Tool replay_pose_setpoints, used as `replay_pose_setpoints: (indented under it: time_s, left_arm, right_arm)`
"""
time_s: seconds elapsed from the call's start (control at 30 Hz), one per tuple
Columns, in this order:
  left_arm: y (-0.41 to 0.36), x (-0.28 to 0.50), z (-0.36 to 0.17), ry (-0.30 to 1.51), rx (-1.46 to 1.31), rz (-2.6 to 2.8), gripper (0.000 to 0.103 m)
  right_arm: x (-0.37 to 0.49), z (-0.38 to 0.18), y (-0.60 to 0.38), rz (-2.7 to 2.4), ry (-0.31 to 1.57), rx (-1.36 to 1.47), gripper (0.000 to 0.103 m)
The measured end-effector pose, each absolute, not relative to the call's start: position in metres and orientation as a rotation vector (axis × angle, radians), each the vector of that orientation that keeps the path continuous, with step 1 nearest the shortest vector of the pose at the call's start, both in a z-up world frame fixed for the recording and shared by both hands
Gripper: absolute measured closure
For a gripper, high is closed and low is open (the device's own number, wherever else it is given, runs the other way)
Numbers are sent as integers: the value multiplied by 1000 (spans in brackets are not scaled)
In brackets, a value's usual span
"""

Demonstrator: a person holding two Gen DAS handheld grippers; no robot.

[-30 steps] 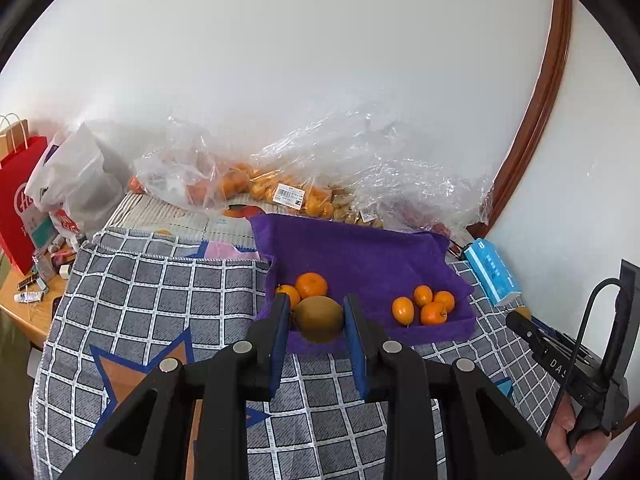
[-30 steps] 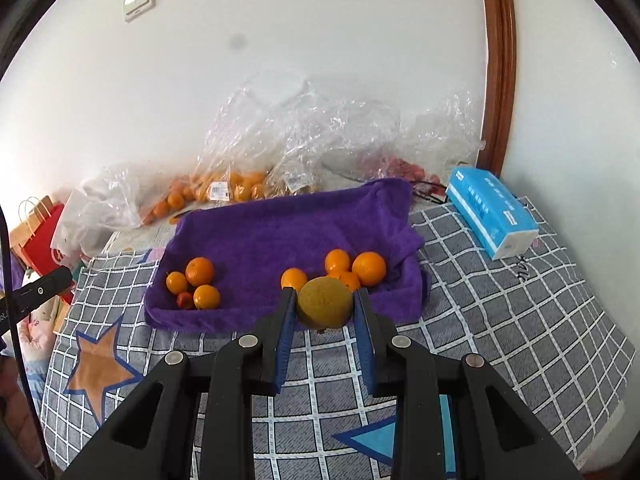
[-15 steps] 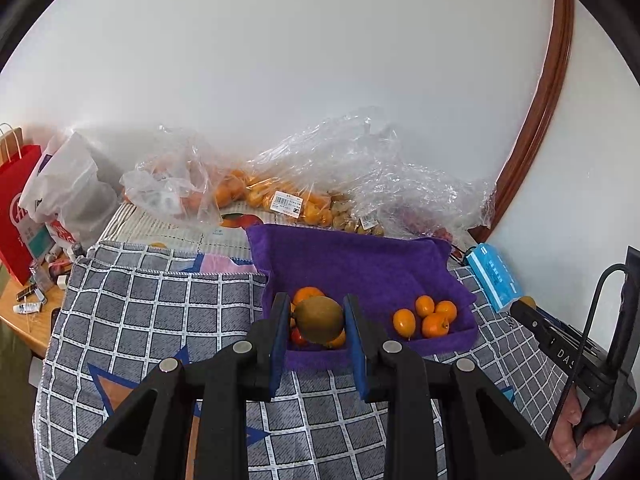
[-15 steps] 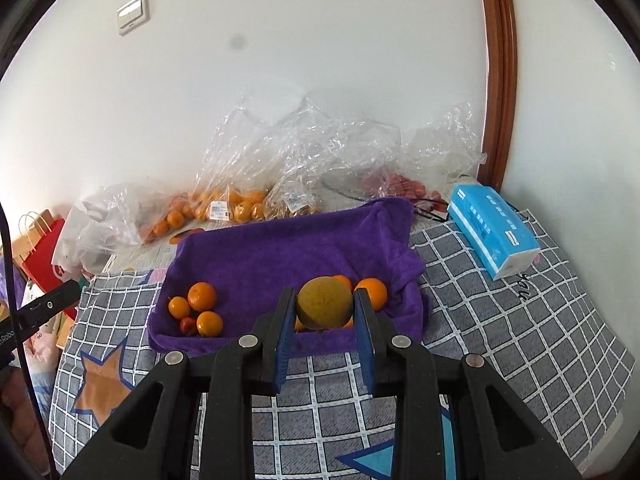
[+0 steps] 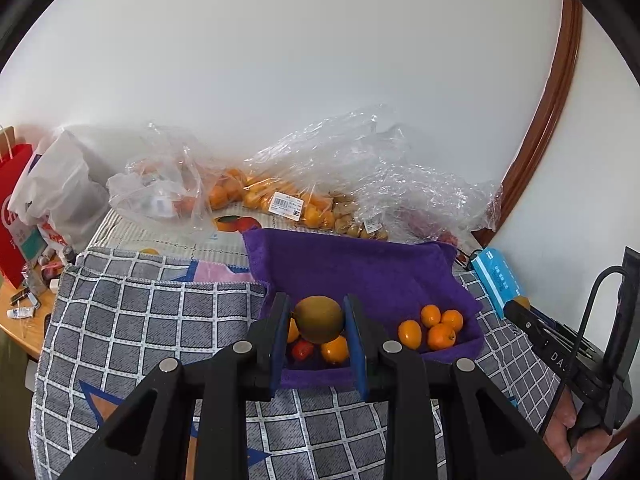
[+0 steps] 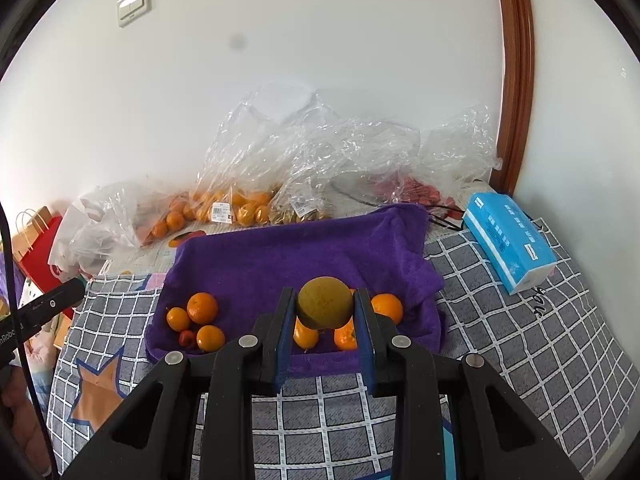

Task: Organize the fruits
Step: 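Carry both small yellow-green fruits over the purple towel, then lower both small fruits onto the towel and open both grippers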

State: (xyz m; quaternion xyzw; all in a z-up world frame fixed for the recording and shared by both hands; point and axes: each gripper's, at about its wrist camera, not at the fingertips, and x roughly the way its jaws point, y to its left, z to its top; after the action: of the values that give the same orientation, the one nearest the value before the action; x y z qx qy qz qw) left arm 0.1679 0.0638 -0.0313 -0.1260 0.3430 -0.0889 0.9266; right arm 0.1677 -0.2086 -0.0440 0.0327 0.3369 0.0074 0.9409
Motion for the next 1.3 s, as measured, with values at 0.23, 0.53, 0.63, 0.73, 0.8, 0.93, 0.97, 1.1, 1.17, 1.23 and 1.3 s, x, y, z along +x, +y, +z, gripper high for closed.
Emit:
replay_pose_setpoints:
  time_s: [0.23,0.53,0.63,0.73,0.8,0.93,0.97,1.1,1.17,1.23,1.3]
  left_arm:
    - [60,185,-34,714,-254,-193,77]
    - [61,203,-44,731,-255,-182,77]
    - [61,208,-47,737,-257,-180,77]
    - [61,215,-50,740,-256,-181,77]
    - [60,220,-52,743,-256,-181,77]
    - [58,231,-56,749,-256,-182,77]
    - [58,233,-57,751,-257,-182,77]
    - [56,245,-62,763,-256,-179,77]
    - [56,250,-65,772,-255,-175,77]
    - [58,255,-69,780,-257,-169,77]
    - [61,260,-73,788,-260,-161,77]
  right_arm:
    - [182,-44,-215,6,687,77,74]
    - [204,-51,-219,-3,693,75,74]
    - [211,-53,-218,2,694,69,74]
    - [217,-55,-217,2,694,60,74]
    - [222,-56,-217,2,692,54,74]
    - [232,-60,-217,1,694,46,74]
    - [235,-62,-217,1,697,45,74]
    - [246,-71,-218,0,709,40,74]
    - [251,-75,-218,2,714,39,74]
    - [257,-80,-218,0,722,38,74]
    - [263,-84,-219,-3,726,37,74]
